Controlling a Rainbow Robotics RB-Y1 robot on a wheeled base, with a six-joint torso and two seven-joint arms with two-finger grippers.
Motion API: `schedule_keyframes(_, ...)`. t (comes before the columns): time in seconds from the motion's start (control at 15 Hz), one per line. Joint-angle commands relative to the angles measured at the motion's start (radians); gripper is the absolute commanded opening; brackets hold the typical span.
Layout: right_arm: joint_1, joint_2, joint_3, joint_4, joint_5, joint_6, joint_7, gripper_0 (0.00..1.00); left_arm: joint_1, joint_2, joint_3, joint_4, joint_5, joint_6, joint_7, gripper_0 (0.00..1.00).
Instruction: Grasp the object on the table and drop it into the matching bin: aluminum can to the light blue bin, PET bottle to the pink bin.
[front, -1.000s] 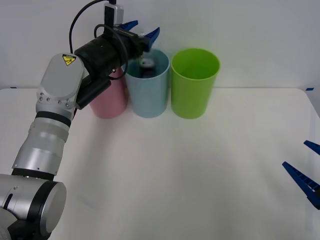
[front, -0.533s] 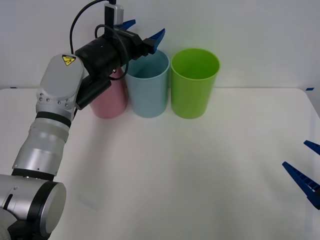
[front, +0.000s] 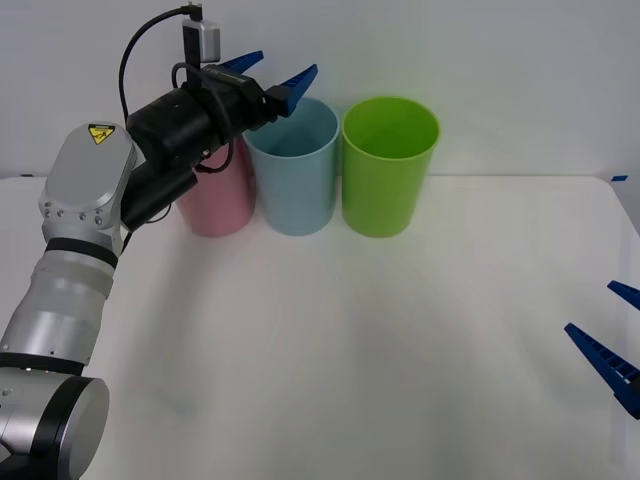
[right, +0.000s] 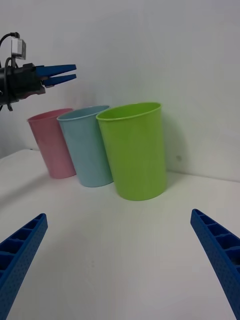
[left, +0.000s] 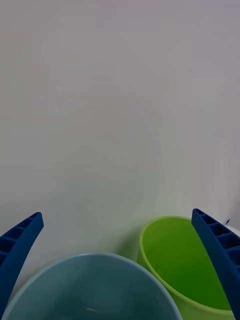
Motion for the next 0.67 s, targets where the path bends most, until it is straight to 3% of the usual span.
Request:
schedule_keyframes(0.07, 0.0, 0.0, 0.0, 0.0, 0.0, 0.0, 0.0, 1.0, 0.067, 0.034, -0.002, -0.072, 0.066, -0.052, -0.011, 1.0)
schedule_keyframes(0.67, 0.0, 0.0, 0.0, 0.0, 0.0, 0.0, 0.0, 1.0, 0.3, 0.05, -0.003, -0.304, 0.148, -0.086, -0.038, 1.0)
